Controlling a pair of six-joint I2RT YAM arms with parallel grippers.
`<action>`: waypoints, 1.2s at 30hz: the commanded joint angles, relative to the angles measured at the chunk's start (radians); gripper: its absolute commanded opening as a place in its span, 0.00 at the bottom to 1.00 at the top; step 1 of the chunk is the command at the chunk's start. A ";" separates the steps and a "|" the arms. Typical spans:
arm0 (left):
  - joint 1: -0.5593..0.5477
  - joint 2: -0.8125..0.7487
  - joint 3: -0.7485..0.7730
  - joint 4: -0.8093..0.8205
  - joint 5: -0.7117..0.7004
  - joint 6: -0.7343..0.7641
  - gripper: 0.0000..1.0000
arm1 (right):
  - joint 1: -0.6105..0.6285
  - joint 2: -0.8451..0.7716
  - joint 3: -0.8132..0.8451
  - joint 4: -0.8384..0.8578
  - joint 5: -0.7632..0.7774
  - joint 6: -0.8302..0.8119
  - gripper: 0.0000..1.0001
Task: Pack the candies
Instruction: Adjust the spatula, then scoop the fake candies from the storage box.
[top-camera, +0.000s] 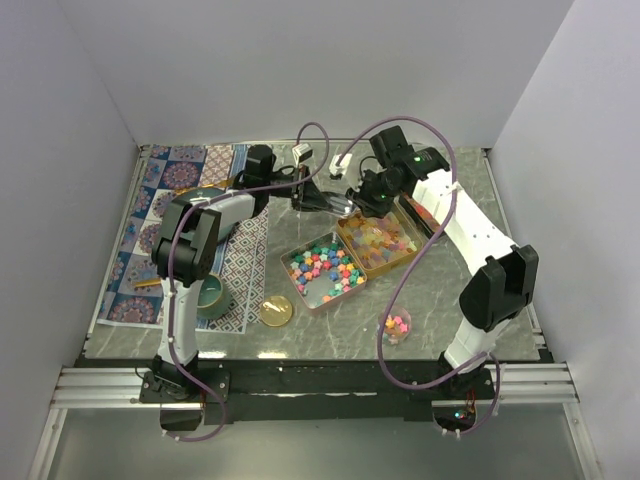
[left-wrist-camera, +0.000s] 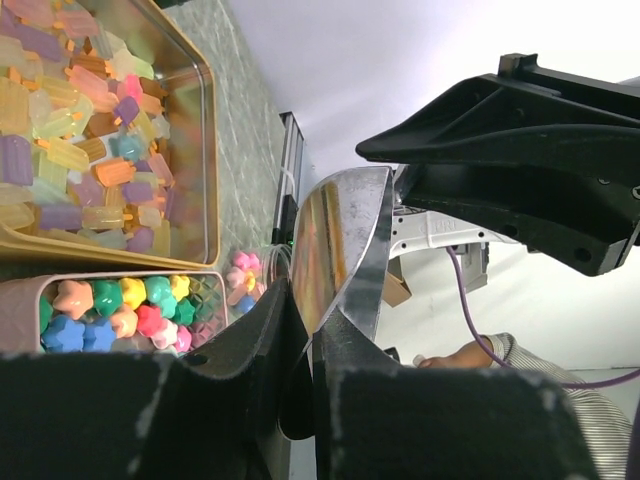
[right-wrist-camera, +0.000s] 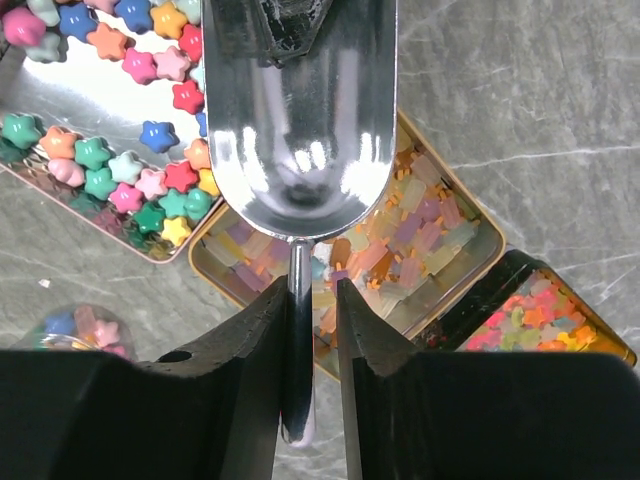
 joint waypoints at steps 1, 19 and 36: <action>-0.007 -0.007 0.017 0.038 0.079 0.003 0.01 | -0.011 -0.036 -0.016 0.054 0.040 -0.029 0.31; 0.076 -0.131 0.208 -0.572 -0.327 0.428 0.68 | -0.164 -0.029 0.049 -0.153 0.143 -0.271 0.00; 0.154 -0.272 0.030 -0.451 -0.369 0.370 0.68 | -0.344 0.250 0.218 -0.378 0.742 -0.161 0.00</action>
